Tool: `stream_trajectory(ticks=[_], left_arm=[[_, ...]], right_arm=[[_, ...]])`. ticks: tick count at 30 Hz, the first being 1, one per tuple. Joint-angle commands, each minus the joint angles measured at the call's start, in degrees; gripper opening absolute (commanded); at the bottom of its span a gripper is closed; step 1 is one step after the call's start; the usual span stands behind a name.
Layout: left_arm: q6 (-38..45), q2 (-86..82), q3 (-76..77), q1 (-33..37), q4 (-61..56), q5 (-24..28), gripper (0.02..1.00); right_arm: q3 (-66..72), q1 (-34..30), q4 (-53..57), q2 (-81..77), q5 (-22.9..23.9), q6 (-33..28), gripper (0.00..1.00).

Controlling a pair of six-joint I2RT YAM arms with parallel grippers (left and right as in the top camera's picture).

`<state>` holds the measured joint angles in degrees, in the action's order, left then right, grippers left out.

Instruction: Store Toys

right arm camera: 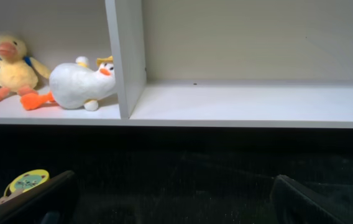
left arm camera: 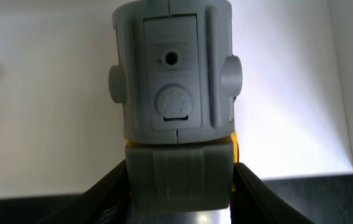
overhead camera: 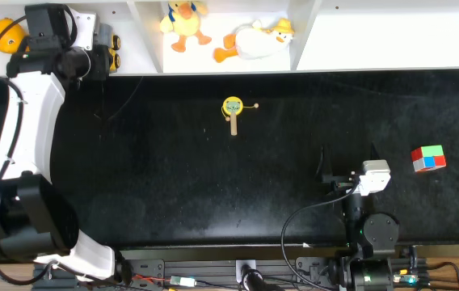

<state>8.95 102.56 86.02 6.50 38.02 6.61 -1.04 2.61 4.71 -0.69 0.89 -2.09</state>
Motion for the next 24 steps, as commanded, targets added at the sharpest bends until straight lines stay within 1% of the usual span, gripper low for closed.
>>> stream_trajectory(ticks=[1, 14, 24], left_arm=[[-1.9, -0.2, -2.9, -1.0, -4.2, 0.7, 0.235], [-2.0, -2.1, -4.4, -1.2, -6.3, 1.2, 0.237], [-1.9, -2.1, -5.5, -2.7, -7.1, 1.2, 0.231]], right_arm=[[0.8, 0.0, -0.3, 0.4, 0.5, 0.4, 0.993], [0.8, 0.0, -0.3, 0.4, 0.5, 0.4, 0.993], [0.8, 0.0, -0.3, 0.4, 0.5, 0.4, 0.996]])
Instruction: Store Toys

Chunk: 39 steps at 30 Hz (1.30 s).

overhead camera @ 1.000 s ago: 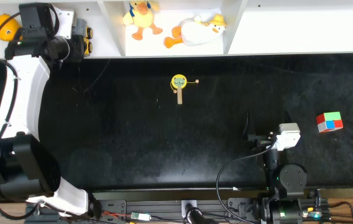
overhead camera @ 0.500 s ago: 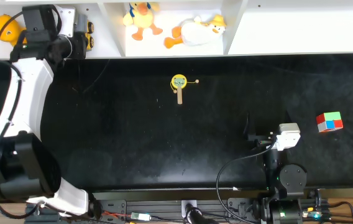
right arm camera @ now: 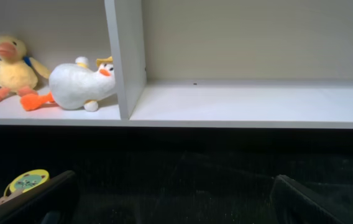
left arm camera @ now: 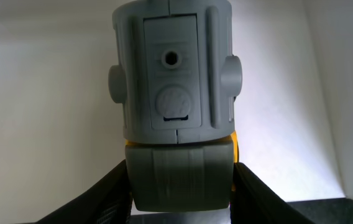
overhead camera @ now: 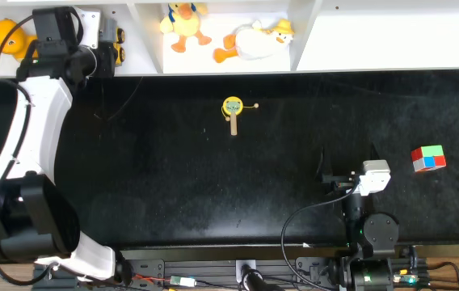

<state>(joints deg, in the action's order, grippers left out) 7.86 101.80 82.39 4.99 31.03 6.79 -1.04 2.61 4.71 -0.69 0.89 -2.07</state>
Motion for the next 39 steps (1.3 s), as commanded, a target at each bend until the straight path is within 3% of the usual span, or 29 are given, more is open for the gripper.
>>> stream_trajectory(ticks=[1, 14, 28, 31, 34, 36, 39], left_arm=[[-0.9, -1.3, -1.9, -1.4, -0.2, 1.0, 0.231], [-0.9, -1.3, -2.2, -1.3, 2.2, -2.9, 0.264], [-0.9, -1.2, -3.7, -1.3, 0.7, -3.0, 0.308], [-0.9, -1.2, -3.7, -1.3, 0.6, -3.0, 0.424], [-0.9, -1.2, -3.7, -1.3, 0.6, -3.0, 0.647], [-0.9, -1.2, -3.7, -1.3, 0.6, -3.0, 0.851], [-0.8, -1.2, -3.7, -1.3, 0.6, -3.0, 0.998]], right_arm=[[0.8, 0.0, -0.3, 0.4, 0.5, 0.4, 0.993], [0.8, 0.0, -0.3, 0.4, 0.5, 0.4, 0.998], [0.8, 0.0, -0.3, 0.4, 0.5, 0.4, 0.993], [0.8, 0.0, -0.3, 0.4, 0.5, 0.4, 0.996], [0.8, 0.0, -0.3, 0.4, 0.5, 0.4, 0.996], [0.8, 0.0, -0.3, 0.4, 0.5, 0.4, 0.993], [0.8, 0.0, -0.3, 0.4, 0.5, 0.4, 0.996]])
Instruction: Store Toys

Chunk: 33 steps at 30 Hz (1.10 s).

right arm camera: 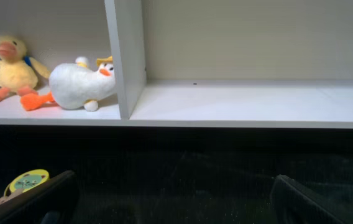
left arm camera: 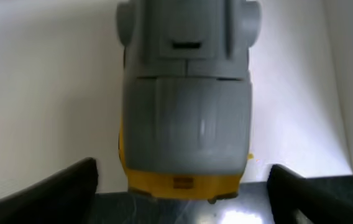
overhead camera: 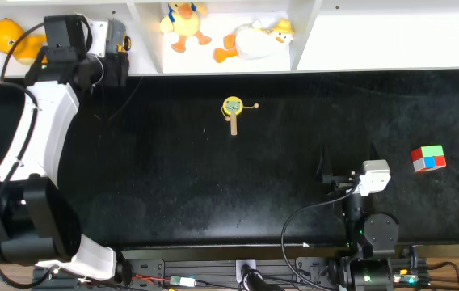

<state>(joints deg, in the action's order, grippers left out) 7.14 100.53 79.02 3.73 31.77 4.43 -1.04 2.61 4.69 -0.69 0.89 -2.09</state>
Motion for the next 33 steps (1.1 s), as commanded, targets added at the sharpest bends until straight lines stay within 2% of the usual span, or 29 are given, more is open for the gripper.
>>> stream_trajectory(ticks=[1, 9, 18, 25, 30, 33], left_arm=[[-0.1, 0.1, -0.3, 0.0, -0.2, -0.7, 0.998], [-0.1, -3.0, -4.7, 0.0, -2.2, -0.7, 0.998], [-0.5, -13.6, -18.4, 0.0, -5.8, -0.5, 0.998], [-9.3, -28.1, -27.9, 0.2, -7.3, -0.4, 0.998], [-13.7, -40.6, -41.8, 0.2, -14.9, 0.0, 0.998], [-18.6, -44.2, -47.6, 0.0, -24.7, 0.0, 0.998]], right_arm=[[0.8, 0.0, -0.3, 0.4, 0.5, 0.4, 0.996], [0.8, 0.0, -0.3, 0.4, 0.5, 0.4, 0.996], [0.8, 0.0, -0.3, 0.4, 0.5, 0.4, 0.996], [0.8, 0.0, -0.3, 0.4, 0.5, 0.4, 0.996], [0.8, 0.0, -0.3, 0.4, 0.5, 0.4, 0.996], [0.8, 0.0, -0.3, 0.4, 0.5, 0.4, 0.993]])
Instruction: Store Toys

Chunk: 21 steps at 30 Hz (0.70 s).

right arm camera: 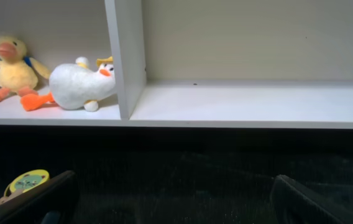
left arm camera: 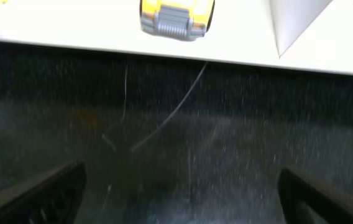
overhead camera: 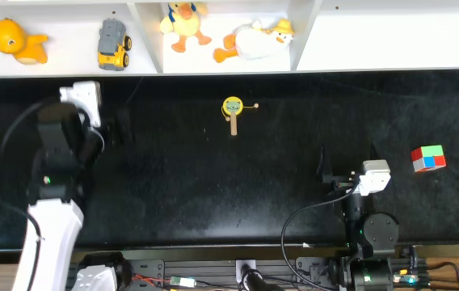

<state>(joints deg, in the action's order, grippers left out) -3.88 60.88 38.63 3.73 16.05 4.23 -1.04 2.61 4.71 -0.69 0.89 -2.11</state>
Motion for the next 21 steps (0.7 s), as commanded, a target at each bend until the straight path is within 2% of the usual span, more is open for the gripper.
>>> stream_trajectory(ticks=[1, 4, 6, 9, 15, 21], left_arm=[[-8.5, -5.7, -8.8, -0.2, -13.0, 0.2, 0.998], [-6.8, -9.7, -13.5, -1.4, -26.4, 0.1, 0.998], [-2.6, -14.6, -18.7, -2.1, -38.3, 0.1, 0.998], [2.3, -21.0, -23.1, -2.2, -42.8, -0.1, 0.998], [3.9, -34.9, -30.3, -2.4, -38.7, -0.5, 0.998], [3.9, -51.3, -32.5, -2.3, -19.5, -2.3, 0.998]], right_arm=[[0.8, 0.0, -0.3, 0.4, 0.5, 0.4, 0.996], [0.8, 0.0, -0.3, 0.4, 0.5, 0.4, 0.993], [0.8, 0.0, -0.3, 0.4, 0.5, 0.4, 0.996], [0.8, 0.0, -0.3, 0.4, 0.5, 0.4, 0.996], [0.8, 0.0, -0.3, 0.4, 0.5, 0.4, 0.993], [0.8, 0.0, -0.3, 0.4, 0.5, 0.4, 0.996]])
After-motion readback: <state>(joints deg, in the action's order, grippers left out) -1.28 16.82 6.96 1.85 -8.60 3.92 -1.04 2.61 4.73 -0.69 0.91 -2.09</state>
